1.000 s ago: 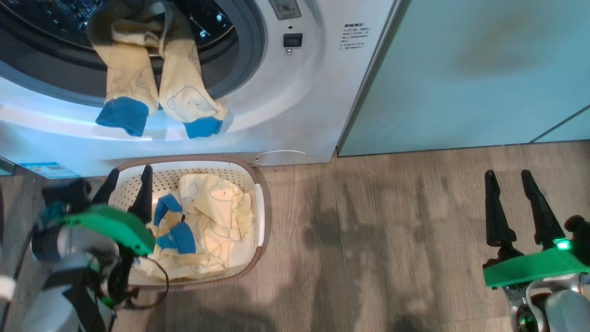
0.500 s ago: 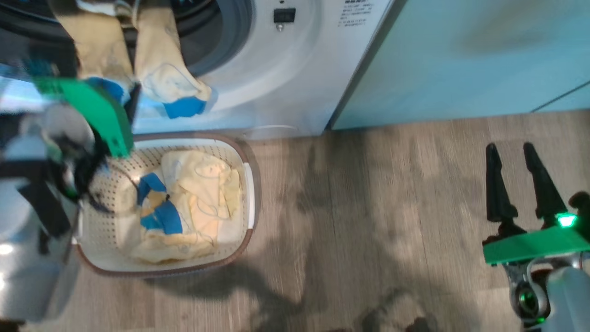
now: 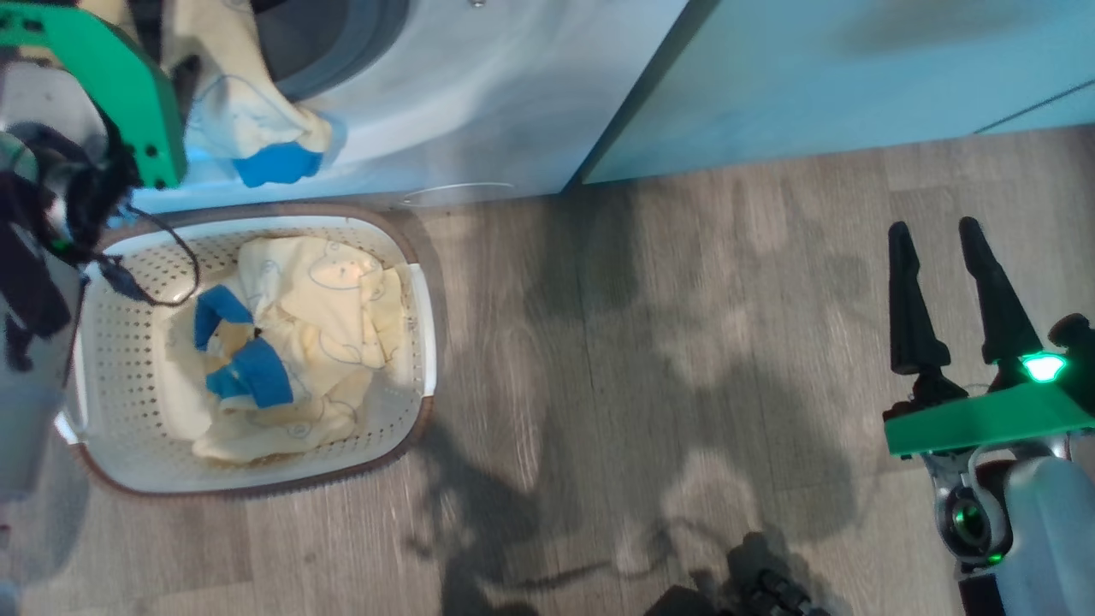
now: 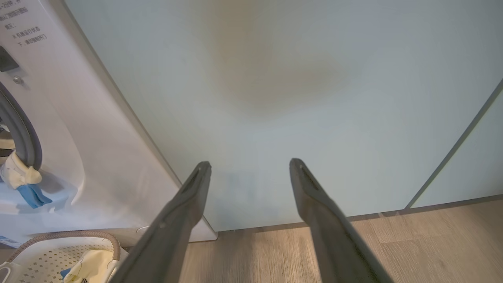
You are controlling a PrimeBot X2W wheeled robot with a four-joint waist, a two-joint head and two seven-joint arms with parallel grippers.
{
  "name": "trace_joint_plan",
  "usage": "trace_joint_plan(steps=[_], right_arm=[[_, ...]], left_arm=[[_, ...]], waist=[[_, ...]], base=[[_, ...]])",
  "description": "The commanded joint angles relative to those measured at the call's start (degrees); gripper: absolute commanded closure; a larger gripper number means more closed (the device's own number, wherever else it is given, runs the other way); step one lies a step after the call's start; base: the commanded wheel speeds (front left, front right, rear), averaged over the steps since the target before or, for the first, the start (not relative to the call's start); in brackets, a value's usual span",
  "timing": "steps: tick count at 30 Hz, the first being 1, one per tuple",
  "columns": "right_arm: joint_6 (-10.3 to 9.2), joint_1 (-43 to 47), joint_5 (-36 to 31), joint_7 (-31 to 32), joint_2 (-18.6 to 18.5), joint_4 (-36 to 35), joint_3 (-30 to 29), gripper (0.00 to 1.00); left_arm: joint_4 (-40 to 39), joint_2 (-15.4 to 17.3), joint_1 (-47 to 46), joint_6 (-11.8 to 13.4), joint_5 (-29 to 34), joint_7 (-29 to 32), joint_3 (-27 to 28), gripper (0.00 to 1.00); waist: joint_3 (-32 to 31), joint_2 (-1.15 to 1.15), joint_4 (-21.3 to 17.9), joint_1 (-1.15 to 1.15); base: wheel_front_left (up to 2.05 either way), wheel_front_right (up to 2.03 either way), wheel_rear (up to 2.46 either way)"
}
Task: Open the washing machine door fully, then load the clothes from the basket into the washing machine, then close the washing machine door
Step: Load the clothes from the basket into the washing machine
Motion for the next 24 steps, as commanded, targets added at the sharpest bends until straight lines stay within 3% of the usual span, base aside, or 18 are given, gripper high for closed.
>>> trace_joint_plan(steps=[1,18,19,21,23,24], right_arm=[[0.26,-0.28,0.34,-0.38,-0.10,-1.54,1.17,0.00],[0.26,-0.88,0.79,-0.38,-0.06,-1.52,0.87,0.00],[0.26,-0.93,0.82,-0.38,-0.06,-1.52,0.90,0.00],[0.26,-0.99,0.87,-0.38,-0.06,-1.54,0.95,0.00],[0.26,-1.01,0.91,-0.38,-0.05,-1.56,0.92,0.00],[0.26,-1.01,0.93,-0.38,-0.05,-1.57,0.90,0.00]], left_arm=[[-1.34,3.37,-2.50,-0.22,0.77,0.34,1.70,0.00],[3.45,4.09,-4.92,-1.17,-0.02,6.04,-0.52,0.01],[3.47,4.16,-4.85,-1.18,-0.02,5.96,-0.56,0.21],[3.53,4.28,-4.82,-1.31,-0.05,5.75,-0.68,0.50],[3.64,4.34,-4.74,-1.52,-0.02,5.53,-0.93,0.70],[3.67,4.34,-4.67,-1.56,-0.02,5.44,-1.04,0.96]], waist=[[0.35,0.00,-0.47,-0.01],[1.78,0.00,-0.87,-0.01],[1.79,0.00,-0.87,-0.01],[1.81,0.00,-0.87,-0.01],[1.79,0.00,-0.81,-0.01],[1.76,0.00,-0.80,-0.01]], base=[[0.00,0.00,0.00],[0.00,0.00,0.00],[0.00,0.00,0.00],[0.00,0.00,0.00],[0.00,0.00,0.00],[0.00,0.00,0.00]])
